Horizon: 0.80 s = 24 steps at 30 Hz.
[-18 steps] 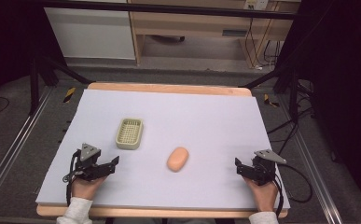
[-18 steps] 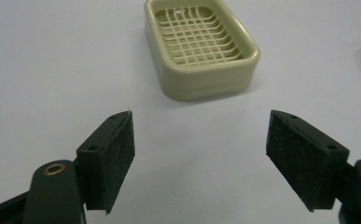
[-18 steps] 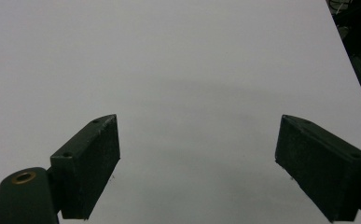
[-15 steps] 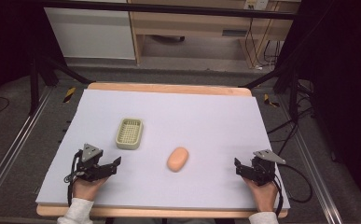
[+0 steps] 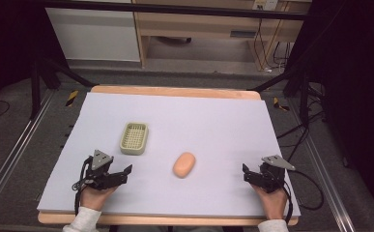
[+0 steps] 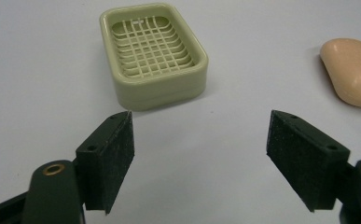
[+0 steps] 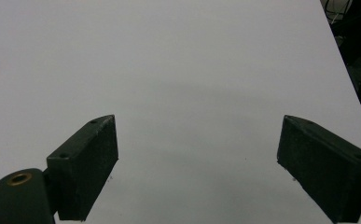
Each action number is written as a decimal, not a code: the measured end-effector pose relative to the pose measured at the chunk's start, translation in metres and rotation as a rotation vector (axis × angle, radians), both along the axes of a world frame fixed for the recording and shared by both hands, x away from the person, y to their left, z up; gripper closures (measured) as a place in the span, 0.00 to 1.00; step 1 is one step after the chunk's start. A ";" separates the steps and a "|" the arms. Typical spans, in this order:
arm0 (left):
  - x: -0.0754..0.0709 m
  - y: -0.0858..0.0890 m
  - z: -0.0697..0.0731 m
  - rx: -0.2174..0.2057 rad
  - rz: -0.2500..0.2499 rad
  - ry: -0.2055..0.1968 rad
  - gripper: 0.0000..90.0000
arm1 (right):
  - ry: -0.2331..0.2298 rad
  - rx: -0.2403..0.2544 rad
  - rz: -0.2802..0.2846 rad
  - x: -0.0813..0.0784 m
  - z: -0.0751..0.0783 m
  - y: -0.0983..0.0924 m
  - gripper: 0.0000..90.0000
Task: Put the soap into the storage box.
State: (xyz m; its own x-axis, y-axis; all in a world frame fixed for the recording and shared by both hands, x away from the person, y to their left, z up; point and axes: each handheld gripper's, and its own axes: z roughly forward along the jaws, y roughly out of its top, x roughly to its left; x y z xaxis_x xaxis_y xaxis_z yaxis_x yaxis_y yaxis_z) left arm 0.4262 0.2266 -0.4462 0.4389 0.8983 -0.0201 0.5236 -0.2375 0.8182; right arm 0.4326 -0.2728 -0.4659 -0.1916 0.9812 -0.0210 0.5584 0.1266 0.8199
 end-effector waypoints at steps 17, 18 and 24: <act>-0.003 -0.021 0.000 -0.003 -0.055 -0.002 0.24 | 0.007 -0.005 0.027 0.000 -0.001 0.008 0.13; -0.003 -0.022 0.000 -0.001 -0.057 -0.002 0.24 | 0.010 -0.006 0.027 0.000 -0.001 0.008 0.13; -0.003 -0.031 0.001 -0.001 -0.082 0.005 0.24 | 0.011 -0.005 0.033 0.000 -0.001 0.009 0.13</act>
